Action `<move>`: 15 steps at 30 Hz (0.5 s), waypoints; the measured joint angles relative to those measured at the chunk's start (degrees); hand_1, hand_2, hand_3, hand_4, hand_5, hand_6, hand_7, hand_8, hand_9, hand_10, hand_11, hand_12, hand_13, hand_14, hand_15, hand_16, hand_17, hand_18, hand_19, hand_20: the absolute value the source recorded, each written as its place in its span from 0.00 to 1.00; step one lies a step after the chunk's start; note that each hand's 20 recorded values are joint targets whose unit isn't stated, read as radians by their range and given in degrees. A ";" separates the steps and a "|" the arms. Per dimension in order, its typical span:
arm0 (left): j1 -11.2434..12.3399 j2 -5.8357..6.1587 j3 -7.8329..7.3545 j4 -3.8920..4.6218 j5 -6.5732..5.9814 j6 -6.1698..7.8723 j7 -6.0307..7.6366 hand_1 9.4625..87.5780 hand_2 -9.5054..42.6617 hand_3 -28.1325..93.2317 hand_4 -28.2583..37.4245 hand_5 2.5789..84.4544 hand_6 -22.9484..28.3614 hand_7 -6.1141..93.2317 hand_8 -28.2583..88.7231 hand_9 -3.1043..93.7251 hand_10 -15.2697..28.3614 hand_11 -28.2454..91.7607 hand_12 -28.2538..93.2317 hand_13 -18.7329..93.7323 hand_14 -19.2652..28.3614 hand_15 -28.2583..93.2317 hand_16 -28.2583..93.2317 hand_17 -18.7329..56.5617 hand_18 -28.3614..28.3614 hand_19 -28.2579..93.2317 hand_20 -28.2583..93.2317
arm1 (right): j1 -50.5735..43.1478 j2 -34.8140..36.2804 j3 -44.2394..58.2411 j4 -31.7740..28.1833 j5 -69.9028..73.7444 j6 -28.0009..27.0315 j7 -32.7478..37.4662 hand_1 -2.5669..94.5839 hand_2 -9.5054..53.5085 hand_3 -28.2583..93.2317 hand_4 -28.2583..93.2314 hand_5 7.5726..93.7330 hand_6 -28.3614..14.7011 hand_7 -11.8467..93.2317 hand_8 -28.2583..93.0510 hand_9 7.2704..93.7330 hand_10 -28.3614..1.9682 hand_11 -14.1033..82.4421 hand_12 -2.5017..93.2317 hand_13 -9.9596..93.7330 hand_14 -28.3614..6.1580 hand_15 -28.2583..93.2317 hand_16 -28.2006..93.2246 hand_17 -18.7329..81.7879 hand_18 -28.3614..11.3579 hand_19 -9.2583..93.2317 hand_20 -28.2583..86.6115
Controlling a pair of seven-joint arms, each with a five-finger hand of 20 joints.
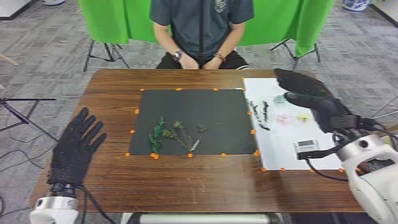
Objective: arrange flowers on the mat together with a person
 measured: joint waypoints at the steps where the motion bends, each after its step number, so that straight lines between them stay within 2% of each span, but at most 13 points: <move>1: 0.12 -0.18 -0.12 0.00 0.03 -0.10 -0.16 0.23 0.14 0.78 0.02 0.25 0.47 0.25 0.15 0.19 0.55 0.36 0.36 0.30 0.62 0.31 0.29 0.08 0.85 0.53 0.31 | -1.86 -0.64 2.59 -0.02 3.07 0.00 0.18 0.16 0.12 0.89 0.04 0.28 0.55 0.21 0.18 0.28 0.47 0.19 0.27 0.34 0.45 0.25 0.53 0.19 0.16 0.43 0.43; 7: 0.64 -1.18 -0.58 0.00 0.45 -1.60 -1.15 0.23 0.14 0.78 0.03 0.25 0.47 0.25 0.15 0.20 0.56 0.36 0.37 0.30 0.62 0.31 0.29 0.08 0.84 0.53 0.31 | -9.13 -6.84 12.67 -0.64 18.61 0.91 1.06 0.18 0.09 0.90 0.04 0.29 0.54 0.22 0.17 0.29 0.48 0.21 0.28 0.37 0.46 0.27 0.54 0.20 0.15 0.45 0.44; 10: 0.76 -1.23 -0.48 0.00 0.49 -1.73 -1.16 0.23 0.14 0.78 0.03 0.26 0.47 0.25 0.15 0.20 0.56 0.36 0.37 0.30 0.62 0.31 0.30 0.08 0.84 0.53 0.31 | -10.45 -8.09 12.89 -0.66 23.88 0.67 1.26 0.18 0.09 0.90 0.04 0.30 0.53 0.23 0.17 0.30 0.48 0.23 0.28 0.37 0.45 0.29 0.54 0.20 0.15 0.46 0.44; 15: 0.92 -1.23 -0.14 0.05 0.45 -1.72 -1.11 0.23 0.14 0.78 0.03 0.26 0.48 0.25 0.15 0.21 0.57 0.37 0.37 0.30 0.62 0.32 0.30 0.08 0.84 0.53 0.31 | -10.63 -9.91 14.22 -0.66 23.17 -2.28 1.69 0.19 0.06 0.90 0.04 0.30 0.53 0.24 0.17 0.31 0.48 0.24 0.27 0.38 0.46 0.31 0.52 0.20 0.15 0.46 0.44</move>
